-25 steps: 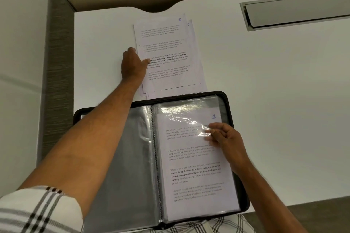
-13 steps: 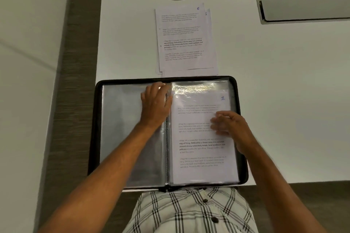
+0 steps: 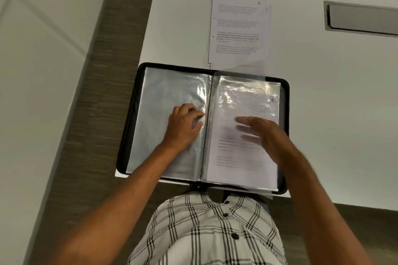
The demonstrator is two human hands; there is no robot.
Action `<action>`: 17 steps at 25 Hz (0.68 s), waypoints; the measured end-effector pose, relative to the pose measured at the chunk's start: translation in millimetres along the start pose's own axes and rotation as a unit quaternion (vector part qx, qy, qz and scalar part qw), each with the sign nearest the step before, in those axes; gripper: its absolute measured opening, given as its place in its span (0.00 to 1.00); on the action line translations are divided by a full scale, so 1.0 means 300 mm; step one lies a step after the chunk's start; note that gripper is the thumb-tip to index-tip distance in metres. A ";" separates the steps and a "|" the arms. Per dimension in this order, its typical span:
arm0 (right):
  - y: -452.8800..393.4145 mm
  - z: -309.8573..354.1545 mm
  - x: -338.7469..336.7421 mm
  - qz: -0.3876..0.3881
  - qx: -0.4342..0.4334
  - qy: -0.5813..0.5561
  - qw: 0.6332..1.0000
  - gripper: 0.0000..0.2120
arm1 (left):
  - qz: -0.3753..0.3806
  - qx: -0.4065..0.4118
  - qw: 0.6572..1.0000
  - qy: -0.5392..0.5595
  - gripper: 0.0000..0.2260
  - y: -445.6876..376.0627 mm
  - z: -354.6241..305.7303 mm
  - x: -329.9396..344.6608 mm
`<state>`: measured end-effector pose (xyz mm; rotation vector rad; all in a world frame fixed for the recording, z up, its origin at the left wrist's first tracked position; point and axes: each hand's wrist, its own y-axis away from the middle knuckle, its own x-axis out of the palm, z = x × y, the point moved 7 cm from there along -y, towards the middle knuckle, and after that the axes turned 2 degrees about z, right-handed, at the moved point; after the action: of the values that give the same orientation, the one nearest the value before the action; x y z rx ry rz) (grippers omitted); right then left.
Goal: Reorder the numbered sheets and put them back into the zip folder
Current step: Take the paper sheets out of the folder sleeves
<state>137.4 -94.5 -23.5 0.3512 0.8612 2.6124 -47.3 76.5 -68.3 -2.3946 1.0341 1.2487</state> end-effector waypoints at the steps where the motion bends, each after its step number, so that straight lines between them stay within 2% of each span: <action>1: -0.005 0.011 0.039 0.018 -0.019 -0.016 1.000 0.17 | 0.006 -0.030 0.998 0.054 0.11 0.004 0.011 -0.009; 3: -0.020 0.026 0.116 0.048 -0.036 -0.044 0.997 0.19 | 0.029 -0.114 0.971 0.208 0.07 0.010 0.029 -0.035; 5: -0.038 0.035 0.200 0.085 -0.043 -0.035 0.995 0.21 | 0.032 -0.191 0.915 0.352 0.06 0.023 0.046 -0.065; 6: -0.044 0.039 0.249 0.108 -0.049 -0.014 0.993 0.23 | 0.030 -0.218 0.895 0.388 0.07 0.032 0.057 -0.083; 10: -0.045 0.041 0.415 0.160 -0.063 0.084 0.982 0.30 | 0.052 -0.293 0.835 0.463 0.22 0.066 0.135 -0.132; 12: -0.048 0.006 0.474 0.171 -0.056 0.137 0.974 0.31 | 0.063 -0.320 0.817 0.476 0.26 0.090 0.173 -0.153; 15: -0.076 -0.072 0.523 0.172 -0.062 0.276 0.944 0.33 | 0.056 -0.338 0.816 0.465 0.29 0.122 0.211 -0.183; 17: -0.092 -0.106 0.535 0.167 -0.081 0.358 0.915 0.38 | 0.037 -0.349 0.827 0.439 0.27 0.135 0.221 -0.201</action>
<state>-10.9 -23.7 -46.2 -0.6045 0.8298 3.1504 -138.9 110.0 -56.4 -3.7162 0.9493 0.5051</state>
